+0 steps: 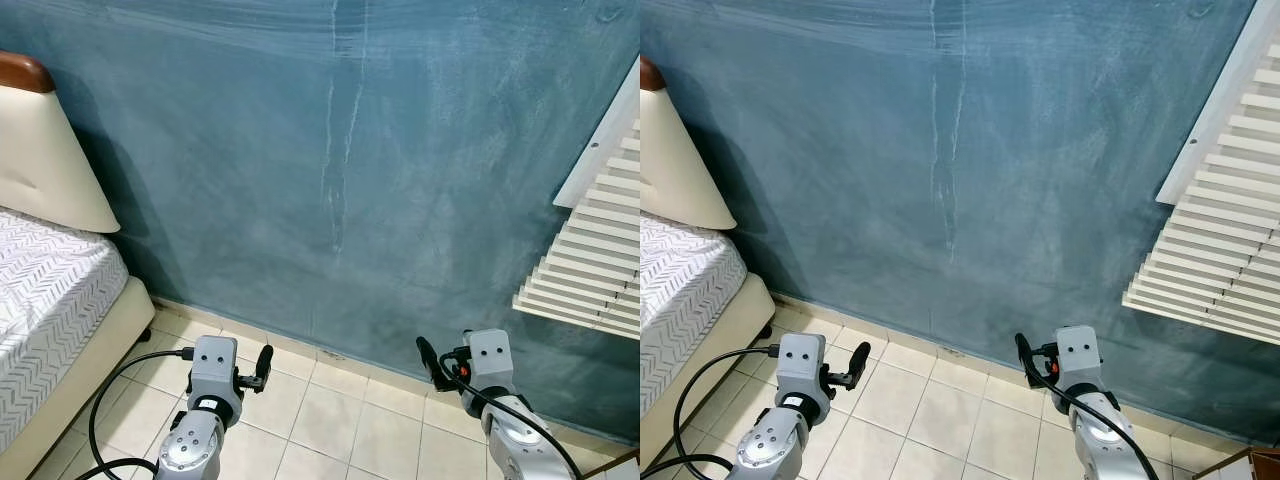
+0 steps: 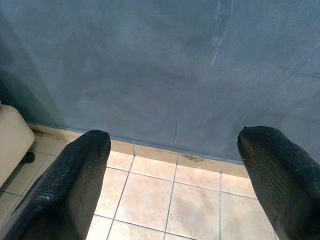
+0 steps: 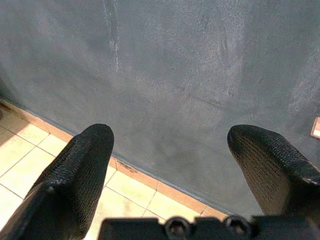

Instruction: Clean up the room

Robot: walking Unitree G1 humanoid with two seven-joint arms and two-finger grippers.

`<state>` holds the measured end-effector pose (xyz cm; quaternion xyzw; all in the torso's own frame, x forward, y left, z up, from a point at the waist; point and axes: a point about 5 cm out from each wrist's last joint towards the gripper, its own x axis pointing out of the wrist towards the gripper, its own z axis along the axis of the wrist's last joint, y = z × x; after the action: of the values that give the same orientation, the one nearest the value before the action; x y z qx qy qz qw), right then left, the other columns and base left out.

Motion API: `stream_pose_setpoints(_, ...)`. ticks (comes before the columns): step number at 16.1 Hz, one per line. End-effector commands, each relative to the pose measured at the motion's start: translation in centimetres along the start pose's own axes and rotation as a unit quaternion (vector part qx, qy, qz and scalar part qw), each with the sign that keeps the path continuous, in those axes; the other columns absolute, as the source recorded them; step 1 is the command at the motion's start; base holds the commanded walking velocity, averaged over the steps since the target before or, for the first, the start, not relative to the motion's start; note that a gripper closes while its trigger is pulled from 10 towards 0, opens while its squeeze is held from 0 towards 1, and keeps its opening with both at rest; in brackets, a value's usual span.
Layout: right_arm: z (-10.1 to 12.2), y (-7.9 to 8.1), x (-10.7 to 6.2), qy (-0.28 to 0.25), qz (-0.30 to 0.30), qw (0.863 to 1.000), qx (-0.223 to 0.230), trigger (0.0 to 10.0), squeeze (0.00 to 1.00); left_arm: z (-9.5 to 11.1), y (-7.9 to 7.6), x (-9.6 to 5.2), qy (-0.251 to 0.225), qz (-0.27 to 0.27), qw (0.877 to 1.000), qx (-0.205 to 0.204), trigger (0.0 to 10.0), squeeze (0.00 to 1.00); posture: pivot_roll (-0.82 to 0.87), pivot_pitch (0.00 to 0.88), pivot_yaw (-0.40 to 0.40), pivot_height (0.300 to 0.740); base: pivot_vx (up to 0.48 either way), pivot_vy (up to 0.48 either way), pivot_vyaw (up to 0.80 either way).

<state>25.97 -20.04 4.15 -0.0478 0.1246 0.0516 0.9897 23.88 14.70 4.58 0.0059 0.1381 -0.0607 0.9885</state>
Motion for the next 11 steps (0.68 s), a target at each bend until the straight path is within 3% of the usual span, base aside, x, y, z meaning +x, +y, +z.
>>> stream_pose_setpoints(1, 4.4, 4.3, 4.4, -0.029, 0.007, 0.963, 0.267, 10.0, 0.00, 5.2, 1.7, 3.8, -0.013, 0.018, 0.999, -0.035, 10.0, 0.00, 0.05, 0.000, 0.024, 0.740, 0.000, 0.000, 0.00)
stream_pose_setpoints(4, 4.4, 4.3, 4.4, -0.029, 0.007, 0.963, 0.267, 10.0, 0.00, 5.2, 1.7, 3.8, -0.013, 0.018, 0.999, -0.035, 10.0, 0.00, 0.05, 0.000, 0.024, 0.740, 0.000, 0.000, 0.00)
stream_pose_setpoints(5, 3.8, 3.8, 4.0, -0.025, 0.004, 0.984, 0.174, 10.0, 0.00, 5.3, 2.2, 3.8, -0.036, 0.023, 0.998, -0.035, 10.0, 0.00, 0.00, 0.000, 0.038, 0.740, 0.000, 0.000, 0.00)
stream_pose_setpoints(6, 4.7, 4.5, 4.4, -0.052, 0.031, 0.994, 0.093, 10.0, 0.00, 6.2, 2.6, 4.4, -0.074, 0.032, 0.997, -0.005, 10.0, 0.00, 0.00, 0.000, 0.036, 0.740, 0.000, 0.000, 0.00)
stream_pose_setpoints(8, 4.5, 4.7, 4.5, -0.044, 0.042, 0.994, 0.090, 10.0, 0.00, 5.9, 1.8, 4.5, -0.073, 0.001, 0.997, 0.038, 10.0, 0.00, 0.00, 0.000, 0.042, 0.740, 0.000, 0.000, 0.00)
stream_pose_setpoints(11, 4.0, 4.7, 4.4, -0.033, 0.032, 0.995, 0.089, 10.0, 0.00, 5.6, 1.8, 4.6, -0.062, -0.013, 0.997, 0.041, 10.0, 0.00, -0.02, 0.000, 0.058, 0.740, 0.000, 0.000, 0.49)
